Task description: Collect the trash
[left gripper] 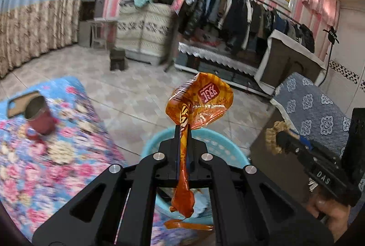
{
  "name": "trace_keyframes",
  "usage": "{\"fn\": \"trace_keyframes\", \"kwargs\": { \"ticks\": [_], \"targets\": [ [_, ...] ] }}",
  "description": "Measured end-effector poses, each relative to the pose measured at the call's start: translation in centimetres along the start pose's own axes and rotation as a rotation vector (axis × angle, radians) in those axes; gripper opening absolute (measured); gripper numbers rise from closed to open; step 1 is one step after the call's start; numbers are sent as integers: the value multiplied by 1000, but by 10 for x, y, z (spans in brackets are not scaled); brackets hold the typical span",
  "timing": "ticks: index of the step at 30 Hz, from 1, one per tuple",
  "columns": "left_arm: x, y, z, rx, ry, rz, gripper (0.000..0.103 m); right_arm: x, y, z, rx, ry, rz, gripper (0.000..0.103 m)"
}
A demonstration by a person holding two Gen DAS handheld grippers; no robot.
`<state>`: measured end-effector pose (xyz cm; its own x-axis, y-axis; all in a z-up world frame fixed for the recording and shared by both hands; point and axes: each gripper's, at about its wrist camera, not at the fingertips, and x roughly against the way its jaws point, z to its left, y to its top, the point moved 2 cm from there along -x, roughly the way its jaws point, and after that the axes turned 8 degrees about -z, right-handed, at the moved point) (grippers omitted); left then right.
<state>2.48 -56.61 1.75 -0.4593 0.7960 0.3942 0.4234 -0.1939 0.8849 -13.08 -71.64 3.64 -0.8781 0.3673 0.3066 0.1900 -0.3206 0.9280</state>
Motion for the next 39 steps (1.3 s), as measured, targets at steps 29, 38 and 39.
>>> {"fn": "trace_keyframes", "kwargs": {
  "ticks": [29, 38, 39],
  "targets": [
    [322, -104, 208, -136, 748, -182, 98, 27, -89, 285, 107, 479, -3, 89],
    [428, -165, 235, 67, 876, -237, 98, 84, -133, 344, 415, 396, -179, 97],
    [430, -172, 232, 56, 897, -240, 98, 91, -135, 342, 428, 399, -201, 99]
  ]
}}
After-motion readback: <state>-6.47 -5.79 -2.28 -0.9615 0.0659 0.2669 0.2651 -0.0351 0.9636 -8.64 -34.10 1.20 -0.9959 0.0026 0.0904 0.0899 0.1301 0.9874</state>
